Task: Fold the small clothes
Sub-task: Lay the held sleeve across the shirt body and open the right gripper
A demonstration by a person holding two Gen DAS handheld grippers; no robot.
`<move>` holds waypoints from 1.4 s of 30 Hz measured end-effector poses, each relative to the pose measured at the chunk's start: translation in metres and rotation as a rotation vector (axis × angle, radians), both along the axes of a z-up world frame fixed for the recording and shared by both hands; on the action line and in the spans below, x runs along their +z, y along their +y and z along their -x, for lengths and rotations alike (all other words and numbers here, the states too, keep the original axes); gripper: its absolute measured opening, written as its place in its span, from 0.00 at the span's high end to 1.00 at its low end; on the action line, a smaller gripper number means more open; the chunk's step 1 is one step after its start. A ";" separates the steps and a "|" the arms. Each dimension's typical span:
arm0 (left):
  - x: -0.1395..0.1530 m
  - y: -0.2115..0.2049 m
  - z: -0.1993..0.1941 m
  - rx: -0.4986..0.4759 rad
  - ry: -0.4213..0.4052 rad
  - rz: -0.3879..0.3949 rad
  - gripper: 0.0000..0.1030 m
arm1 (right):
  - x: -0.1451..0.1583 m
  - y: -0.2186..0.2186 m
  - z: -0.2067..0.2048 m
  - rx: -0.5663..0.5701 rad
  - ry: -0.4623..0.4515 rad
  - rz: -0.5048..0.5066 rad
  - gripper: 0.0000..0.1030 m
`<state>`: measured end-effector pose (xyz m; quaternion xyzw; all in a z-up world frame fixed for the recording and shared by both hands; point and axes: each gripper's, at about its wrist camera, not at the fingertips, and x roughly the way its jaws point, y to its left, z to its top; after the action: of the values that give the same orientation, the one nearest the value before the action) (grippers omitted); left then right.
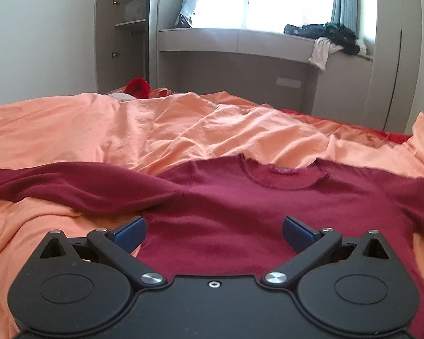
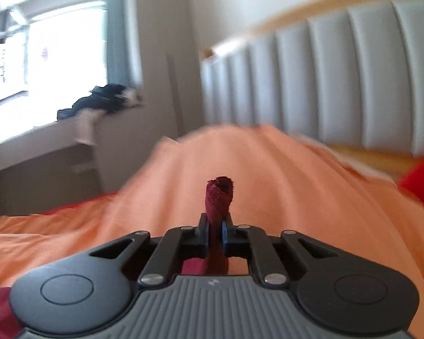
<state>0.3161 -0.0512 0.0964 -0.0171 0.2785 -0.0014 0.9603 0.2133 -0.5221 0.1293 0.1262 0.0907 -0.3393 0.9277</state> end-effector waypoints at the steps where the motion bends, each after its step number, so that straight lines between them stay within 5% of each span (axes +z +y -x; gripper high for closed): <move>1: 0.003 0.003 0.000 0.002 -0.006 0.007 0.01 | 0.012 0.015 -0.003 0.040 -0.013 0.026 0.92; 7: 0.013 0.023 0.002 0.039 -0.032 0.053 0.01 | 0.068 0.123 -0.026 0.295 -0.074 0.202 0.92; 12: 0.017 0.047 0.006 0.104 -0.046 0.082 0.01 | 0.079 0.223 -0.053 0.532 -0.073 0.295 0.91; 19: 0.016 0.076 0.010 0.165 -0.052 0.099 0.01 | 0.028 0.360 -0.088 0.794 0.086 0.469 0.91; 28: 0.005 0.083 0.006 0.165 -0.066 0.102 0.01 | -0.049 0.446 -0.088 1.036 0.331 0.574 0.90; 31: 0.002 0.077 0.001 0.147 -0.070 0.134 0.01 | -0.058 0.448 -0.076 1.098 0.350 0.551 0.69; 33: 0.000 0.070 -0.002 0.127 -0.070 0.147 0.01 | -0.059 0.440 -0.064 1.112 0.322 0.517 0.38; 38: -0.013 0.044 -0.017 0.042 -0.048 0.155 0.00 | -0.048 0.384 -0.041 1.047 0.252 0.418 0.10; 42: -0.030 0.016 -0.029 -0.012 -0.019 0.130 0.00 | -0.038 0.322 -0.038 0.906 0.240 0.354 0.02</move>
<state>0.3446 -0.0348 0.0660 -0.0777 0.2686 -0.0254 0.9598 0.2515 -0.1996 0.0912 -0.1251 0.1837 0.0753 0.9721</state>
